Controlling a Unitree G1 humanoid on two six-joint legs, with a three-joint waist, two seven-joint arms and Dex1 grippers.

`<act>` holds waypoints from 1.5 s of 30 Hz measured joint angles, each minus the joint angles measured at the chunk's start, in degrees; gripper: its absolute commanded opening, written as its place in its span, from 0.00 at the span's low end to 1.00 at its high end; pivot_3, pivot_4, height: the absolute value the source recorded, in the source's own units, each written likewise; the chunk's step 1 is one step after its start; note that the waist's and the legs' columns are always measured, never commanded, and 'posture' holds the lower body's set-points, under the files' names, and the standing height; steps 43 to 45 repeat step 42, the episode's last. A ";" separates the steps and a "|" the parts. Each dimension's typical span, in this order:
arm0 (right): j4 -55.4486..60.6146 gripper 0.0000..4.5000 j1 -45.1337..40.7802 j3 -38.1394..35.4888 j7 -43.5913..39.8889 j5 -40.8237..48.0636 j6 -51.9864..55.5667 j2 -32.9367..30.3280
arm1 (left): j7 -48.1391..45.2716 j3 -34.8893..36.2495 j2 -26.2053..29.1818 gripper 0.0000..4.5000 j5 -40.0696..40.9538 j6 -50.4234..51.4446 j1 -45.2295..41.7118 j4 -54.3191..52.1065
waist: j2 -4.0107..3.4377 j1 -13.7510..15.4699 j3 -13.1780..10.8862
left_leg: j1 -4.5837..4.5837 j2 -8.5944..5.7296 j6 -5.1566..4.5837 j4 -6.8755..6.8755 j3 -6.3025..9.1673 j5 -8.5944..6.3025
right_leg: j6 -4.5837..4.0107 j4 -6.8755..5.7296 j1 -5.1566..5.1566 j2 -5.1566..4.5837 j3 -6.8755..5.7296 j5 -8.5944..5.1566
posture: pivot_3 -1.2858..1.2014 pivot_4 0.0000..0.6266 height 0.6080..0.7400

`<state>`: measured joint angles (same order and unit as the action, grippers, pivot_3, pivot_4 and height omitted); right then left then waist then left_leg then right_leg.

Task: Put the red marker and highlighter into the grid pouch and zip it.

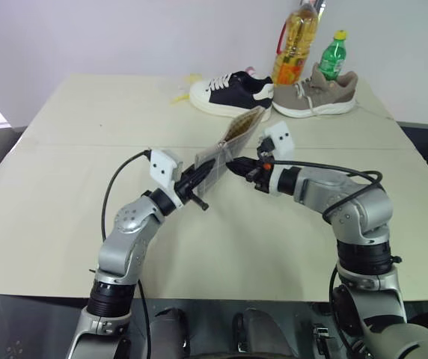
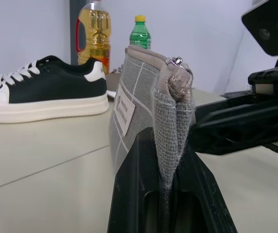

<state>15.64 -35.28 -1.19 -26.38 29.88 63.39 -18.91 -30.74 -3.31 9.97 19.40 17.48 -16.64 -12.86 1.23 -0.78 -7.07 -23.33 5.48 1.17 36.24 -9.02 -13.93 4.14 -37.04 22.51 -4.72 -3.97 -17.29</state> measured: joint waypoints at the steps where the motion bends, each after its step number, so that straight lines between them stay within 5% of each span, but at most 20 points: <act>1: -0.14 0.01 -0.30 0.02 -0.01 -0.01 -0.04 -0.63 | 0.01 -0.19 0.16 0.00 -0.11 -0.01 0.32 0.00 | 0.00 -0.02 0.00 | 0.00 0.00 0.00 0.00 0.00 0.00 | 0.00 0.00 0.01 0.01 0.00 0.00 | 0.52 0.24 0.80; 10: -14.74 0.01 -6.74 -1.29 -0.13 -8.12 -12.28 -12.78 | -1.22 -0.45 4.50 0.00 -1.36 -0.44 3.46 -1.07 | 0.00 -0.16 0.00 | 0.01 0.00 0.00 -0.03 -0.05 0.00 | 0.00 0.00 0.04 0.02 0.00 0.00 | 0.52 0.24 0.80; 19: -28.38 0.01 -9.48 2.48 -2.24 -14.67 -23.15 -16.30 | -3.57 -2.20 7.85 0.00 -0.86 -0.17 5.88 -4.60 | -0.04 -0.31 -0.02 | 0.04 0.07 0.01 -0.08 -0.10 0.01 | 0.01 -0.01 0.09 0.05 0.01 0.00 | 0.52 0.24 0.80; 22: -23.51 0.18 -5.76 5.13 -10.01 -15.18 -24.74 -21.77 | -4.08 -1.44 9.87 0.21 0.39 1.90 7.94 -5.66 | -0.03 -0.16 -0.02 | 0.05 0.09 0.00 -0.12 -0.07 0.00 | 0.01 0.07 0.05 0.03 0.01 -0.01 | 0.52 0.24 0.80; 27: -17.79 0.77 3.11 6.58 -20.33 -14.44 -26.83 -25.64 | -4.19 1.76 14.79 0.79 1.33 4.74 12.15 -7.82 | -0.02 -0.24 -0.02 | 0.05 0.10 0.00 -0.11 -0.07 0.00 | 0.00 0.07 0.06 0.00 0.01 0.00 | 0.52 0.24 0.80; 29: -16.75 0.98 4.94 6.54 -22.62 -14.36 -28.16 -26.70 | -4.09 3.64 16.14 0.89 1.82 5.14 13.63 -9.33 | -0.04 -0.30 -0.03 | 0.06 0.10 0.00 -0.10 -0.07 -0.01 | -0.01 0.05 0.08 -0.01 0.01 0.00 | 0.52 0.24 0.80; 36: -16.15 0.98 10.87 3.01 -27.94 -14.23 -35.58 -30.84 | -4.11 16.57 20.92 0.89 8.86 11.31 25.42 -13.14 | -0.03 -0.18 -0.05 | 0.08 0.19 0.00 -0.12 -0.06 -0.01 | -0.11 0.08 0.09 -0.06 0.01 -0.05 | 0.52 0.24 0.80; 45: -22.92 0.98 9.82 1.57 -26.35 -15.87 -39.86 -29.35 | -2.17 20.67 20.92 0.89 8.95 11.80 27.56 -12.88 | -0.02 -0.17 -0.05 | 0.10 0.11 0.00 -0.09 -0.07 -0.02 | -0.26 0.11 0.09 -0.25 0.01 -0.11 | 0.52 0.24 0.80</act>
